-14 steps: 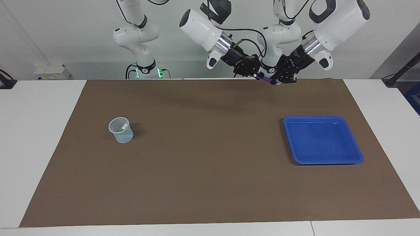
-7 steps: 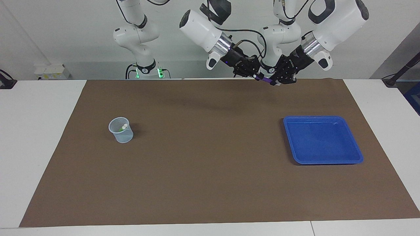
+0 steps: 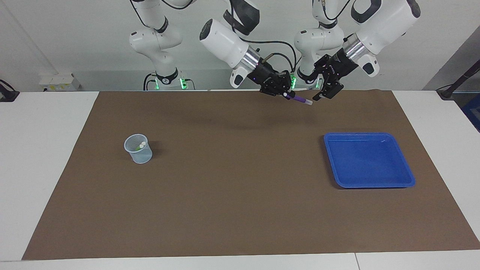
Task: Transfer and insert pens with both arms
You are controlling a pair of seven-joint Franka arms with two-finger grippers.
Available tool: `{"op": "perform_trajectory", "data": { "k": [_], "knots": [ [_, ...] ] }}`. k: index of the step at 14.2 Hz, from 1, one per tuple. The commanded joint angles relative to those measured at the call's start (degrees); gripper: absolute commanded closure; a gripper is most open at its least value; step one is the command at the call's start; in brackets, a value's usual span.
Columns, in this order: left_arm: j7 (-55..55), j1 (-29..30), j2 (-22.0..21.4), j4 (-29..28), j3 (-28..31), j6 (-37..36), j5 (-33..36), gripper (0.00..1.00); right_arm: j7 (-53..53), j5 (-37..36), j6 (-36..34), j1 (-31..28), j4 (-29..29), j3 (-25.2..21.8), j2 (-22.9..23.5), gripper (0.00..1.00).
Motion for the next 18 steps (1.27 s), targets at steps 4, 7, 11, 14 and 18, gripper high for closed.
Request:
{"op": "perform_trajectory", "data": {
  "k": [4, 7, 11, 14, 18],
  "knots": [
    [26.3, 0.7, -2.9, -3.3, 1.3, -2.7, 1.0, 0.0, -9.7, -14.9, -18.9, -9.7, 0.4, 0.2, -2.4, 1.0],
    [47.0, 2.5, -3.4, -3.8, 1.2, -4.1, 8.7, 0.0, -19.4, -22.7, -29.3, -15.9, 1.2, 0.2, -4.1, 1.0],
    [69.7, 6.7, -3.3, -3.8, 1.3, -4.3, 15.4, 0.0, -35.4, -32.2, -44.1, -24.3, 3.5, 0.0, -6.1, 1.0],
    [81.1, 8.6, -2.9, -3.3, 1.3, -2.8, 21.3, 0.0, -51.2, -44.3, -50.9, -29.0, 4.4, 0.0, -7.1, 1.0],
    [87.8, 10.5, -2.2, -2.6, 1.4, 2.3, 26.7, 0.0, -67.9, -56.0, -50.1, -33.6, 2.6, 0.0, -7.8, 1.0]
  ]
}}
